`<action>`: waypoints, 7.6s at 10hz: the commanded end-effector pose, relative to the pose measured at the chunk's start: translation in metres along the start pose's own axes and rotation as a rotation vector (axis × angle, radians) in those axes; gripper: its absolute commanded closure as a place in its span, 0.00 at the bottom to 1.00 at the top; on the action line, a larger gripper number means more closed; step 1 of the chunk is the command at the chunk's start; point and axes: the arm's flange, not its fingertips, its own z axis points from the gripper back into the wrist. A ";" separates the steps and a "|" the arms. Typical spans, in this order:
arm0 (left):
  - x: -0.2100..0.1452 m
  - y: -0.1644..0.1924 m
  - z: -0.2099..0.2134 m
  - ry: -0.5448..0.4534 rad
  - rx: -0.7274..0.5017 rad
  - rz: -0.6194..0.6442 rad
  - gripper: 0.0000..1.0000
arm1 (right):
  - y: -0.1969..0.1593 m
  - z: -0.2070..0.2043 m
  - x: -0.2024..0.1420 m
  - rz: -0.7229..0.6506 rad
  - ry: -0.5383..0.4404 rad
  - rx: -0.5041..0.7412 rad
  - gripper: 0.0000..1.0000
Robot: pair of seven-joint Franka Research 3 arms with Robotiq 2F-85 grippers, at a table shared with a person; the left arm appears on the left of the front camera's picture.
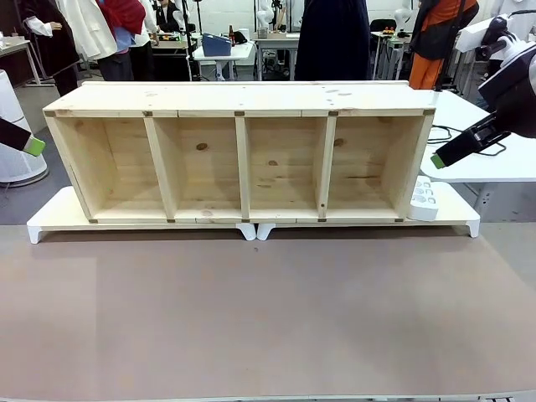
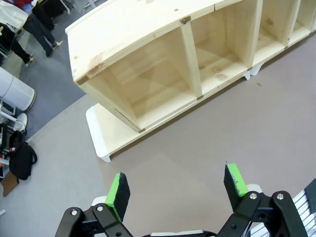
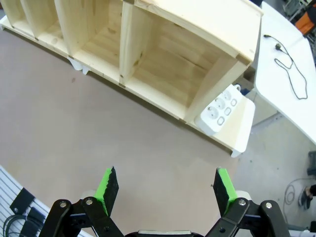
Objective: Perform cable management.
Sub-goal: When the cord part of the Power Cable appears at the lower middle area of the table and stops, grasp the cord part of the Power Cable.
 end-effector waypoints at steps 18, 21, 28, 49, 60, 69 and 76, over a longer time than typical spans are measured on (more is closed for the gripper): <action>0.001 0.000 -0.002 -0.006 -0.001 0.000 0.00 | 0.000 0.000 0.000 0.000 -0.001 0.000 0.00; 0.001 0.000 -0.002 -0.006 -0.001 0.000 0.00 | 0.000 0.000 0.000 0.000 -0.001 0.000 0.00; 0.001 0.000 -0.002 -0.006 -0.001 0.000 0.00 | 0.000 0.000 0.000 0.000 -0.001 0.000 0.00; 0.001 0.000 -0.002 -0.006 -0.001 0.000 0.00 | 0.000 0.000 0.000 0.000 -0.001 0.000 0.00; 0.001 0.000 -0.002 -0.006 -0.001 0.000 0.00 | 0.000 0.000 0.000 0.000 -0.001 0.000 0.00; 0.001 0.000 -0.002 -0.006 -0.001 0.000 0.00 | 0.000 0.000 0.000 0.000 -0.001 0.000 0.00; 0.001 0.000 -0.002 -0.006 -0.001 0.000 0.00 | 0.000 0.000 0.000 0.000 -0.001 0.000 0.00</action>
